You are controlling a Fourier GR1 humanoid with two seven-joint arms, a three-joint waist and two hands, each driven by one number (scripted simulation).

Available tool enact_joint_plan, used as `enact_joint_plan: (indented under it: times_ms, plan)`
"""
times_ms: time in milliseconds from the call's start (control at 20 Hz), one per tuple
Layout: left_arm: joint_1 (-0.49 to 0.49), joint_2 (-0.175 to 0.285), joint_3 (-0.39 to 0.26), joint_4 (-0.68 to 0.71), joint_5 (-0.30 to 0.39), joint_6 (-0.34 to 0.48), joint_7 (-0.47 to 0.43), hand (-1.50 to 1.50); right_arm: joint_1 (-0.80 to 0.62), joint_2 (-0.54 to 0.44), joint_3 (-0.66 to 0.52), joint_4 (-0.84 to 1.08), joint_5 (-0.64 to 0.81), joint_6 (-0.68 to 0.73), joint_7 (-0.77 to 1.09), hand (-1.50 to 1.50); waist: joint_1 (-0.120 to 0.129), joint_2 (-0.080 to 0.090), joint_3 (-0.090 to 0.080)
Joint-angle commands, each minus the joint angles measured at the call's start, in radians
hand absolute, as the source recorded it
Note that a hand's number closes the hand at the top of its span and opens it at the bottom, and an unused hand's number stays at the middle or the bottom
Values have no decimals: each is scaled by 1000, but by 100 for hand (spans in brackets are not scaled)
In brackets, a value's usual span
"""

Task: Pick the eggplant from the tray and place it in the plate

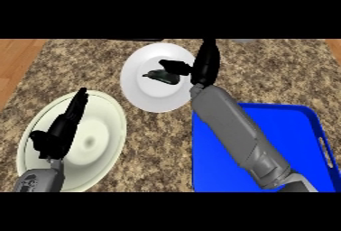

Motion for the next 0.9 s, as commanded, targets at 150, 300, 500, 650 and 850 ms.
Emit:
enact_joint_plan:
  times_ms: [150, 300, 500, 650, 850]
  plan:
    - [40, 36, 50, 10, 36, -35, 10, 0, 262, -24, -129, -183, -180, 115, -362, -150, -59, -13, -7]
    - [43, -26, 7, -15, -7, 31, 41, 0, 343, -28, -159, -187, -218, 202, -478, -150, -63, -16, -8]
    - [27, 11, 58, 63, 22, -16, -25, 0, 443, -117, -197, -203, -274, 391, -634, -150, -70, -15, -8]
    - [87, 24, 48, -33, 12, -27, 17, 0, 460, -168, -226, -200, -287, 476, -627, -150, -66, -19, -8]
    - [44, -29, 28, -11, -16, 7, 28, 0, 446, -123, -241, -93, -240, 462, -700, -150, -65, -18, -9]
